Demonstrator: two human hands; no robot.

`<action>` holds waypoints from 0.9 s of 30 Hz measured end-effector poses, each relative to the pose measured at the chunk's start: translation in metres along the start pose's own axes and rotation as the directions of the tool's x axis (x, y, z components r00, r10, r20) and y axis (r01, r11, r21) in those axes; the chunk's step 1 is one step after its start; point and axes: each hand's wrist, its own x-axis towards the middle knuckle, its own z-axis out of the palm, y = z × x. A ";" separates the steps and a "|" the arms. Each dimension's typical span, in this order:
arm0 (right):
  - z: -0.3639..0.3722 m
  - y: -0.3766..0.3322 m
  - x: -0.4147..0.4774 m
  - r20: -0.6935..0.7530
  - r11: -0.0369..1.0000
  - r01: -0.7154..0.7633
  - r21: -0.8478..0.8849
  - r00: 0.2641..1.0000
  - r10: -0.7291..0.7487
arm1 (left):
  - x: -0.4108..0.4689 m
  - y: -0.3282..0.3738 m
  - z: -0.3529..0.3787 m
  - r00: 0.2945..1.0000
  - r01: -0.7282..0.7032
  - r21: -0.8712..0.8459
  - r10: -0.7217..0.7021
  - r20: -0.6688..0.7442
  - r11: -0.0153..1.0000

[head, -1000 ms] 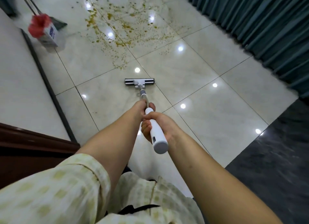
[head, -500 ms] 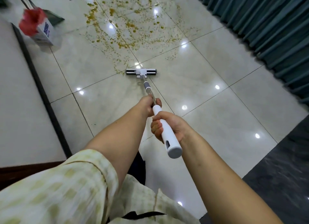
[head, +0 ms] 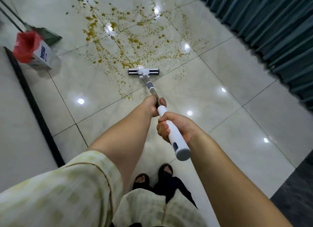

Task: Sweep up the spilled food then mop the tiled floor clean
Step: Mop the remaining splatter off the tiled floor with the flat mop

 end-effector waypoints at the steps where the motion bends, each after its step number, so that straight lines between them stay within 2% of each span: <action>1: 0.005 -0.014 0.004 0.005 1.000 0.000 0.003 1.000 0.000 | 0.008 0.012 0.006 1.000 0.001 -0.007 -0.001 -0.002 1.000; 10: 0.041 -0.129 0.041 0.024 0.995 -0.007 -0.102 1.000 0.010 | 0.063 0.108 0.063 0.997 -0.038 0.030 0.040 -0.068 0.999; 15: 0.073 -0.192 0.065 0.008 0.997 0.005 -0.072 1.000 -0.004 | 0.095 0.174 0.086 0.996 -0.031 0.038 0.034 -0.086 0.999; 18: 0.102 -0.225 0.093 0.022 0.998 0.025 -0.059 0.999 -0.023 | 0.119 0.223 0.086 0.998 -0.034 0.008 0.035 -0.049 0.999; 21: 0.133 -0.256 0.133 0.033 0.999 0.029 -0.040 0.999 -0.028 | 0.149 0.279 0.083 0.998 -0.042 0.053 0.044 -0.047 0.998; 27: 0.204 -0.328 0.223 -0.046 0.999 0.047 0.015 0.998 -0.047 | 0.224 0.404 0.078 0.997 0.072 0.175 -0.065 -0.046 0.982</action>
